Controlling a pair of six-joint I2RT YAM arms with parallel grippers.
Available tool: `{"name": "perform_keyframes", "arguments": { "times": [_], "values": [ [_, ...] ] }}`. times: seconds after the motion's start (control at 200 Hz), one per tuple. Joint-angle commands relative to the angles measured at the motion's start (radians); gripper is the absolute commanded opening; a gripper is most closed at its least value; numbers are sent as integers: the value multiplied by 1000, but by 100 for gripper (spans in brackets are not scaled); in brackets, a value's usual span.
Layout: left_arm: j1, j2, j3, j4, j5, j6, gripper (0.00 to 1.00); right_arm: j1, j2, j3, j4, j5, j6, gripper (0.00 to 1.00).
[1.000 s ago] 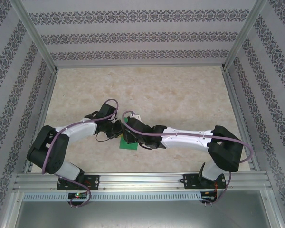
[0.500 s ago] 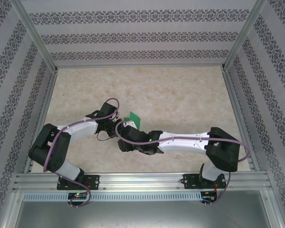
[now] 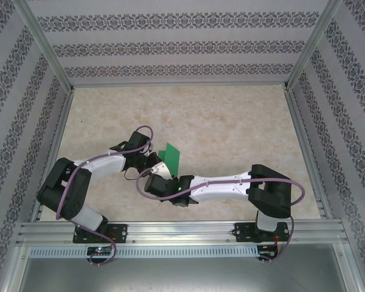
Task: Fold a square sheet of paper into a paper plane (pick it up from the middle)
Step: Fold the triangle a second time at the center of the table.
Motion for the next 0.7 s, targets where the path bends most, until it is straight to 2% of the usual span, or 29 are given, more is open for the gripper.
{"name": "perform_keyframes", "arguments": {
  "times": [0.0, 0.39, 0.52, 0.694],
  "values": [
    [-10, 8, 27, 17, 11, -7, 15, 9, -9, 24, -8, 58, -8, 39],
    [-10, -3, 34, -11, -3, 4, 16, -3, -41, 14, 4, 66, 5, 3],
    [-10, -27, 36, -47, -41, 13, 18, -30, -69, -37, 74, -5, 17, 0],
    [-10, -74, 24, -93, -101, 15, 21, -103, -116, -161, 271, -187, 50, 0]
  ]
}}
